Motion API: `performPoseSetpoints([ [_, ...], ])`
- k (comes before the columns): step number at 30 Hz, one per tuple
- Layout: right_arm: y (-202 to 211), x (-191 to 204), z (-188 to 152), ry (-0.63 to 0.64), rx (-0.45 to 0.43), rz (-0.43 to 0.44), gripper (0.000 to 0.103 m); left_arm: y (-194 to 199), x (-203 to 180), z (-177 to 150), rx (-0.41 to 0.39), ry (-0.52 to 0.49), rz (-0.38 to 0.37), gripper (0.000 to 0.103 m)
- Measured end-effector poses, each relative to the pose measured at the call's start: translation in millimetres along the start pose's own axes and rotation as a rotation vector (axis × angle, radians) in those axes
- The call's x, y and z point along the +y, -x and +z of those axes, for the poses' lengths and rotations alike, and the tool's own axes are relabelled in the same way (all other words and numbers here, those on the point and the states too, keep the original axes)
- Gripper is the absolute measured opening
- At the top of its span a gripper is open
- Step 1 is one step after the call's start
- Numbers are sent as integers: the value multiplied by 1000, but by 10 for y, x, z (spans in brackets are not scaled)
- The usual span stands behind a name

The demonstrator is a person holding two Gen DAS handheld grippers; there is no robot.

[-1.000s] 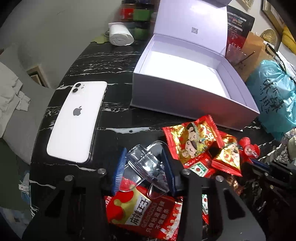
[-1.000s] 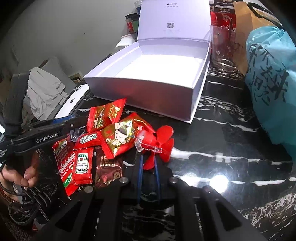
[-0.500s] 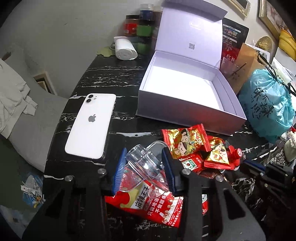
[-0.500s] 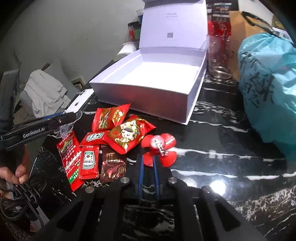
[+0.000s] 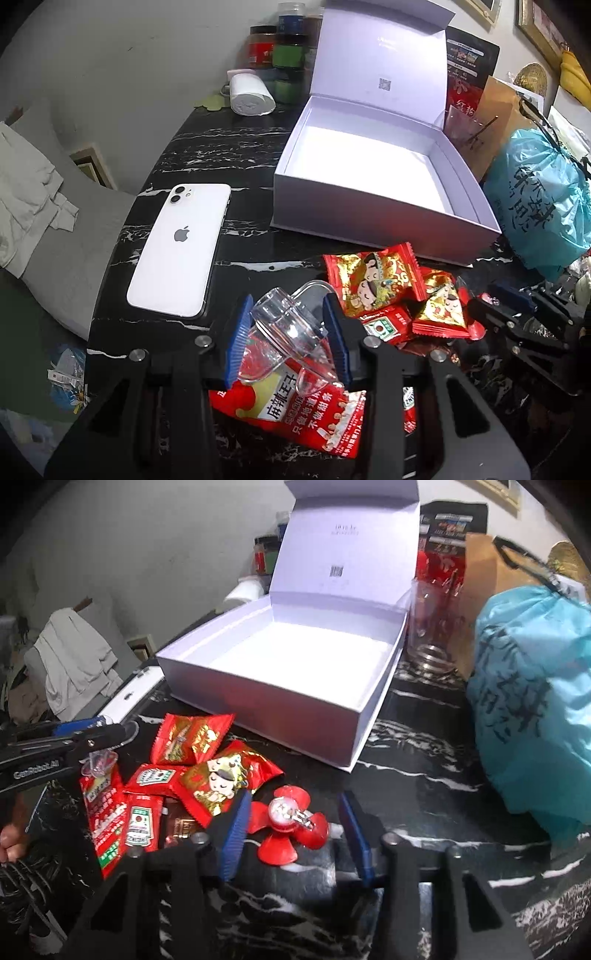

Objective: Organize objects
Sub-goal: 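Lift the clip with left tool while right tool carries the fan toward the box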

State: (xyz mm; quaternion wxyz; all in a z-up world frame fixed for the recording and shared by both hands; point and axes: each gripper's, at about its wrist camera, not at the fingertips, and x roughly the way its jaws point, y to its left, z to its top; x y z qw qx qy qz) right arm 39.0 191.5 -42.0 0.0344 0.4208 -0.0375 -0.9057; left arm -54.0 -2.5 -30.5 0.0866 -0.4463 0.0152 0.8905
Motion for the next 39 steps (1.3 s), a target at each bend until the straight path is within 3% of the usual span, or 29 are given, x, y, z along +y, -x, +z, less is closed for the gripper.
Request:
performPoseSetpoints([
  [3, -113, 0, -3, 7, 44, 12, 25, -29, 18, 3, 7, 4, 4, 38],
  [11, -12, 64, 5, 49, 16, 31, 19, 28, -7, 36, -13, -15, 15, 38],
  [29, 740, 33, 222, 90, -141, 76, 19, 637, -491, 241, -176, -167, 3, 38],
  [39, 933, -60, 536, 111, -197, 78, 19, 633, -741, 670, -213, -232, -29, 38],
])
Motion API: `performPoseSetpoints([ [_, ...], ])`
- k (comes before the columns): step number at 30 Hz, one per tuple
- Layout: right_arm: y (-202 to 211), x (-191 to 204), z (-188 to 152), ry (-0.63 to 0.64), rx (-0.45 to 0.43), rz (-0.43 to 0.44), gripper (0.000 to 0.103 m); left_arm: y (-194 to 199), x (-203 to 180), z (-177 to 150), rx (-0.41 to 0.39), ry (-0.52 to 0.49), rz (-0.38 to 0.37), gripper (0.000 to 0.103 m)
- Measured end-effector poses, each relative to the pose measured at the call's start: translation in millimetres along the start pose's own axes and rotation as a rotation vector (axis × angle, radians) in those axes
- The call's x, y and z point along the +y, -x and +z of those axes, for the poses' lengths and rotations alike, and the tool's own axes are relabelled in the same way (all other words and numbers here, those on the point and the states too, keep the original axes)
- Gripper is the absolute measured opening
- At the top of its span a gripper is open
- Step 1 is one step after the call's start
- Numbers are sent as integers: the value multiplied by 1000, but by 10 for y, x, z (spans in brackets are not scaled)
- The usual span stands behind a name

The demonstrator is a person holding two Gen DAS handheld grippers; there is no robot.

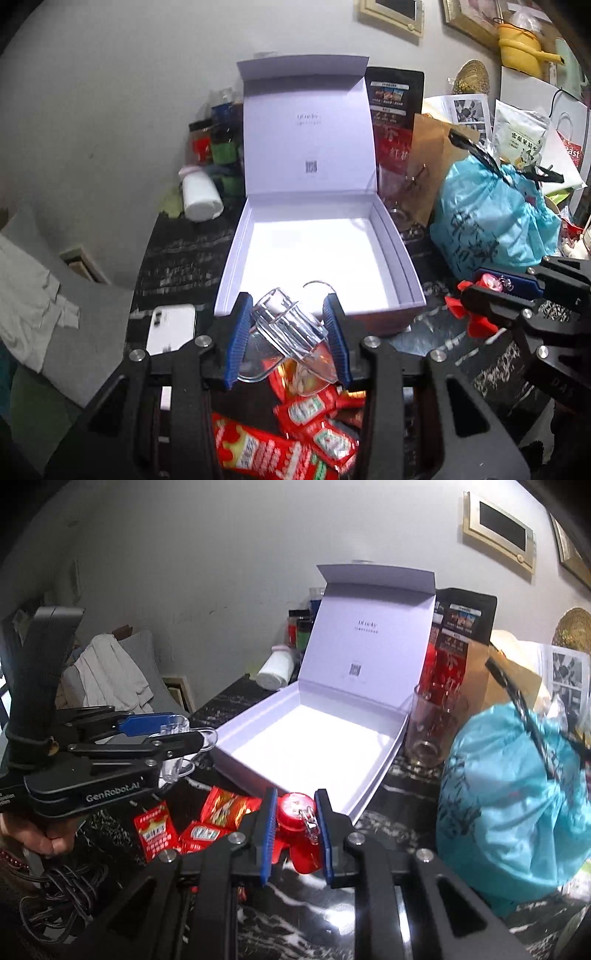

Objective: Organize objects
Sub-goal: 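Lift the clip with left tool while right tool carries the fan toward the box, then lower the clip into the white box and open left tool while right releases the fan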

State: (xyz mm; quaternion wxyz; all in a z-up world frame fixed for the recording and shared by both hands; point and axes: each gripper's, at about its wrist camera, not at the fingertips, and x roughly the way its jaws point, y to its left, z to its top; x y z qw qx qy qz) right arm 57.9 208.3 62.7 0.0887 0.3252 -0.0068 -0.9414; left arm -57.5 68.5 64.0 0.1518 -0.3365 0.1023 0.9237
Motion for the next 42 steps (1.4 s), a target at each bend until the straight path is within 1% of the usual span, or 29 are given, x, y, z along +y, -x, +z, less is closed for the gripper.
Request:
performPoseSetpoints([
  [7, -163, -195, 318, -8, -19, -15, 19, -269, 68, 404, -23, -45, 9, 38],
  [11, -316, -301, 511, -6, -25, -20, 19, -451, 158, 602, -33, -39, 3, 38],
  [19, -730, -426, 850, 6, -16, -6, 19, -802, 293, 968, -66, -43, 23, 38],
  [23, -932, -477, 1010, 8, -15, 2, 19, -1026, 335, 1094, -50, -49, 31, 38],
  [25, -1041, -512, 1098, 3, -15, 10, 19, -1151, 342, 1139, -40, -54, 46, 38],
  [29, -1217, -574, 1213, -2, -18, 11, 19, -1386, 382, 1188, -16, -45, 52, 38],
  [35, -1505, -676, 1291, -11, 2, 17, 19, -1674, 445, 1169, 27, -39, 61, 38],
  [39, -1698, -753, 1280, -22, 27, 15, 19, -1849, 427, 1101, 73, -61, 37, 38],
  [42, -1859, -788, 1227, -19, 66, 8, 19, -1994, 413, 1056, 110, -56, 12, 38],
])
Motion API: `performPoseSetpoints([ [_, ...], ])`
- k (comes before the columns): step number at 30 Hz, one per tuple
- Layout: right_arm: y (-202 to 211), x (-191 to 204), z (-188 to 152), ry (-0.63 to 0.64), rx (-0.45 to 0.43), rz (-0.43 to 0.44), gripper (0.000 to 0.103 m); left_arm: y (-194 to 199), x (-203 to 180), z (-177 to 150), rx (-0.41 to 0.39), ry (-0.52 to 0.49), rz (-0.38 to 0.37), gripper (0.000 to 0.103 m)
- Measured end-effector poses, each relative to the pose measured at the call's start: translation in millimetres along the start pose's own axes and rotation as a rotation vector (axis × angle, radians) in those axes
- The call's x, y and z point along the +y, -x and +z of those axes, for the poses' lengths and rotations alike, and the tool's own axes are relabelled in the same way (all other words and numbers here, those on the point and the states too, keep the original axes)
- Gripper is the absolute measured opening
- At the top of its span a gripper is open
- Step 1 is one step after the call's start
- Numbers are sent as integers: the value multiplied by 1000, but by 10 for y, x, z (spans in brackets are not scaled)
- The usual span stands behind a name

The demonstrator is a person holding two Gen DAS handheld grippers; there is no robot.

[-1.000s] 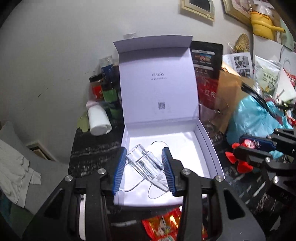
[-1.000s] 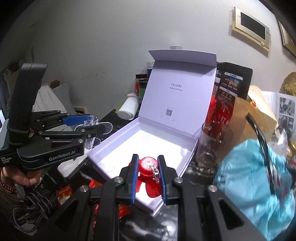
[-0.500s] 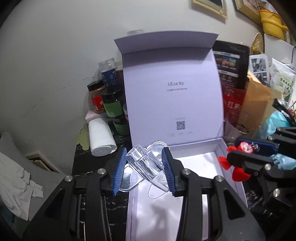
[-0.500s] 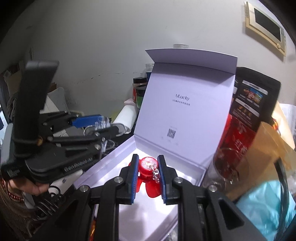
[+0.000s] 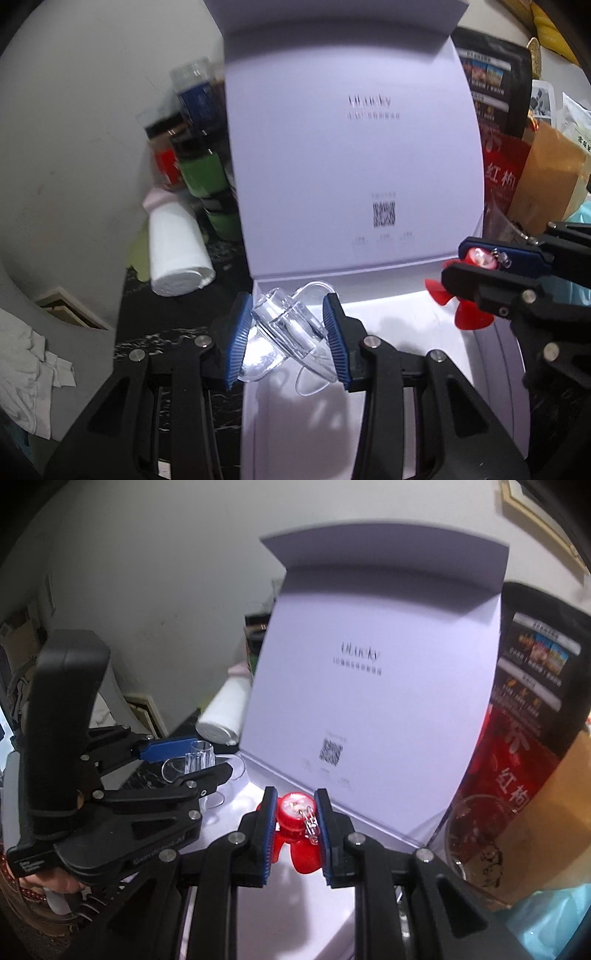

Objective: Organize objects
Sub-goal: 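Lower the clip into the white box and open left tool while right releases the fan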

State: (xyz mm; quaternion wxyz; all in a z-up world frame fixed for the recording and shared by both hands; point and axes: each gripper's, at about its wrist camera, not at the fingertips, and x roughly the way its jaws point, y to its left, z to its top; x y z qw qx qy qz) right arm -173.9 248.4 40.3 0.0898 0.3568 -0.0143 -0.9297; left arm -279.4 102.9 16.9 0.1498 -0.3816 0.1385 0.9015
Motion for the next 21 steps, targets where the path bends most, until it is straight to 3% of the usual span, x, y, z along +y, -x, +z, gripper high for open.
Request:
performPoseSetpoints([
  [8, -207, -110, -112, -17, 64, -1, 19, -113, -89, -36, 29, -11, -36, 38],
  [21, -413, -167, -248, -29, 140, -4, 19, -329, -121, -63, 142, -22, -91, 38],
])
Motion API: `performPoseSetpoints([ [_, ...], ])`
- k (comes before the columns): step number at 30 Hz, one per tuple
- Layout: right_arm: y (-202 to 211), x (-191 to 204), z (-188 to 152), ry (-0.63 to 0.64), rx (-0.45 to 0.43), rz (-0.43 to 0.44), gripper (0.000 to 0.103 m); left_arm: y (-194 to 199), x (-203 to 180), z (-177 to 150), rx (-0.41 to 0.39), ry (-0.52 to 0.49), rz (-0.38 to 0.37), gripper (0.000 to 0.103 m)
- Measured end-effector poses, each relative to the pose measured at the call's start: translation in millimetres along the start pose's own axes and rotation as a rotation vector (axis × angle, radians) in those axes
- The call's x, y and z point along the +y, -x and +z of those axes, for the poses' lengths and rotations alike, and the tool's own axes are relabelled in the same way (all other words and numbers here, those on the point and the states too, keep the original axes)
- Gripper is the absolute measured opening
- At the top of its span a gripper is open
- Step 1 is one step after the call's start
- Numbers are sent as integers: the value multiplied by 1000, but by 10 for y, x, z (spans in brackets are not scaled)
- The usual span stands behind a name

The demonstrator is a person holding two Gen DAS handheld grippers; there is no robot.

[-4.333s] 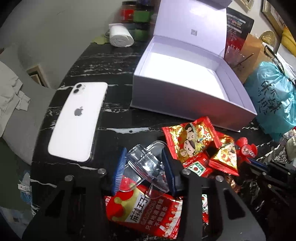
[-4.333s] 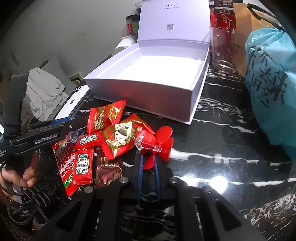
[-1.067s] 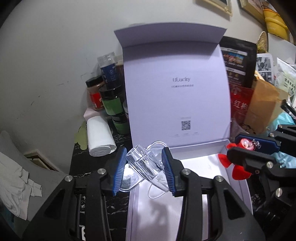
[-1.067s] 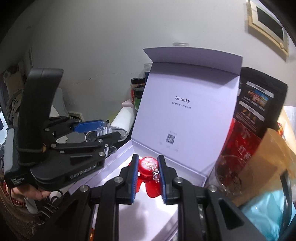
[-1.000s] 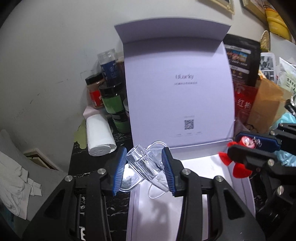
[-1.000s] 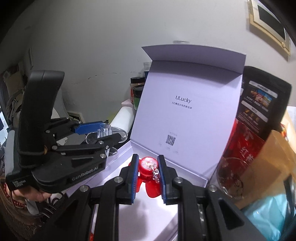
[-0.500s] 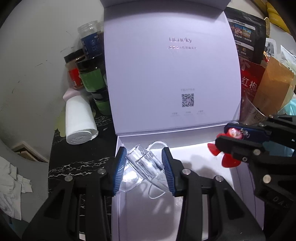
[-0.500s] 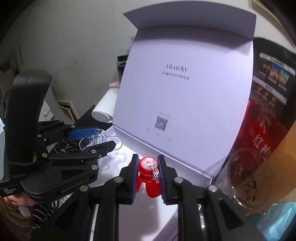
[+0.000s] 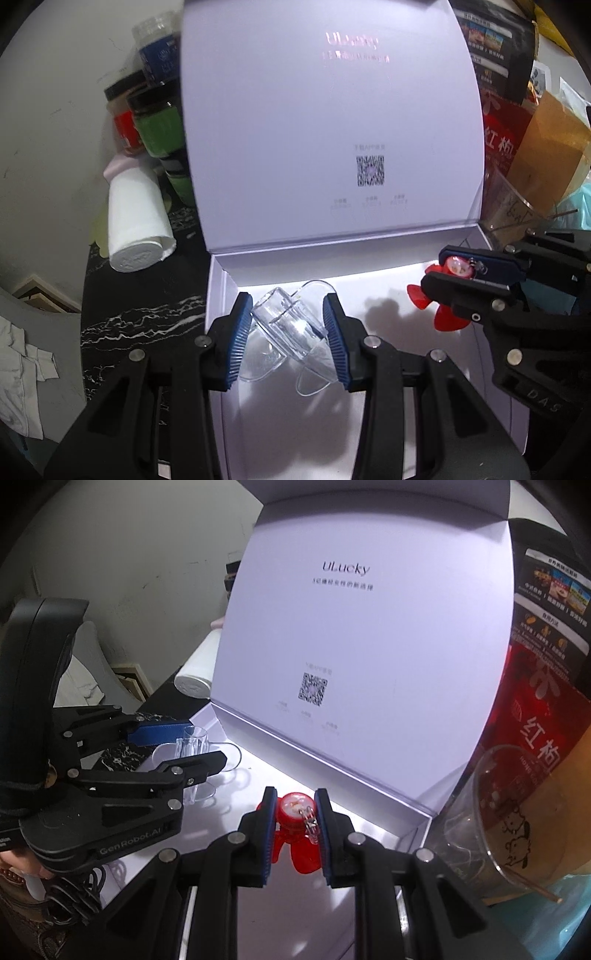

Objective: Organize objects
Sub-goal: 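Lower the clip into the white box and open left tool while right releases the fan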

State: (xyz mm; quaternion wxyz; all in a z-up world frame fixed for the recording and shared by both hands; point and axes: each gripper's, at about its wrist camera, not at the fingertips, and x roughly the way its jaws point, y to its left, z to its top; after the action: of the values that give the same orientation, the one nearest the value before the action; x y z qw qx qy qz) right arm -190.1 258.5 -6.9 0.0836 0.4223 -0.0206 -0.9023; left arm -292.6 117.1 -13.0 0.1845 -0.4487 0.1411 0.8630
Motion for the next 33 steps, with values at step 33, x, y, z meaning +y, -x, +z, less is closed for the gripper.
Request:
performPoseSetpoints([
  [33, -138, 123, -39, -1, 44, -44, 47, 57, 379, -73, 9, 81, 51, 61],
])
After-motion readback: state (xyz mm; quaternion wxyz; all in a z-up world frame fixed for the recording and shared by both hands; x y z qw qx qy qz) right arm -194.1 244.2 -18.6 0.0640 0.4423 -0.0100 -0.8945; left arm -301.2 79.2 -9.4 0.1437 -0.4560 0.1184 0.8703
